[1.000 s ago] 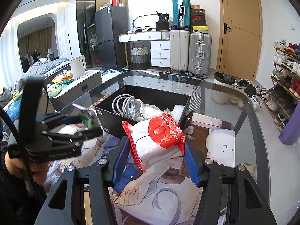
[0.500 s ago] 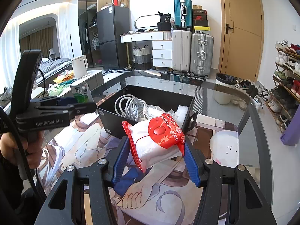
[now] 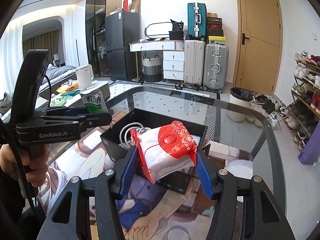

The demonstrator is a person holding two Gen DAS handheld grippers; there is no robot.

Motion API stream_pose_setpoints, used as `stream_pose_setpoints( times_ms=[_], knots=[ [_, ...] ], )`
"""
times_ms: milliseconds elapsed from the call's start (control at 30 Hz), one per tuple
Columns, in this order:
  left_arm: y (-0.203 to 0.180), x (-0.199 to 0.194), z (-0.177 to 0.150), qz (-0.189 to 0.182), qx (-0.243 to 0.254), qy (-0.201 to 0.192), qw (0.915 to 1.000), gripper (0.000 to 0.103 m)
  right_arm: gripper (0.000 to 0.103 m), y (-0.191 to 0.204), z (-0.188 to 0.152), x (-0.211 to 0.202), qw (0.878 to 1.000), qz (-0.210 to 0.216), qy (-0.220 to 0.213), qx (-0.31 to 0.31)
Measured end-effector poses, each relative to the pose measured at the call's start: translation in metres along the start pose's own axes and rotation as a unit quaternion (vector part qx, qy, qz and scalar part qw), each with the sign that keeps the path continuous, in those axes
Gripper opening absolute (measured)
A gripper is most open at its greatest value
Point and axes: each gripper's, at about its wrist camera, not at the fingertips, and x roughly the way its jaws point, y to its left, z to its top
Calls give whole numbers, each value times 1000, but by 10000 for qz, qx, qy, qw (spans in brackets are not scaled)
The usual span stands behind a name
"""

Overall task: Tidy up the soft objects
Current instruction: 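Carry the medicine packet and glue bag over the black bin with both grippers, then open both grippers to drop the glue bag and medicine packet into the bin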

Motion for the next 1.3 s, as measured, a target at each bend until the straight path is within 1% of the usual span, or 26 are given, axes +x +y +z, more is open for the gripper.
stream_pose_setpoints(
  times_ms=[233,433,767,900,967,1033,1067,1133,1200,1267,1300],
  knots=[
    [-6,12,15,-64,157,45,9998,60,57,-10,12,10,9999,38,-27,104],
    [-6,25,23,-129,179,131,9997,60,57,-16,22,21,9999,49,-14,115],
    [-6,56,23,-91,161,373,9991,60,57,-14,30,58,9996,115,269,-59],
    [-10,64,20,-105,252,485,9985,60,57,-15,32,68,9991,189,381,-10],
    [-12,65,20,-109,282,524,9982,61,57,-14,33,71,9989,197,421,-79],
    [-13,64,20,-102,307,549,9980,66,64,-13,34,70,9990,195,381,-136],
    [-14,63,20,-109,314,557,9979,68,69,-14,36,69,9992,176,341,-147],
    [-15,61,21,-132,332,555,9978,75,72,-16,37,65,9995,132,250,-148],
    [-16,55,20,-127,369,486,9981,82,81,-19,37,60,9997,64,180,-127],
    [-17,50,20,-146,428,428,9981,86,86,-20,36,55,9999,11,114,-111],
    [-17,48,19,-146,449,404,9981,90,86,-21,35,53,9999,-9,102,-95]
  ],
)
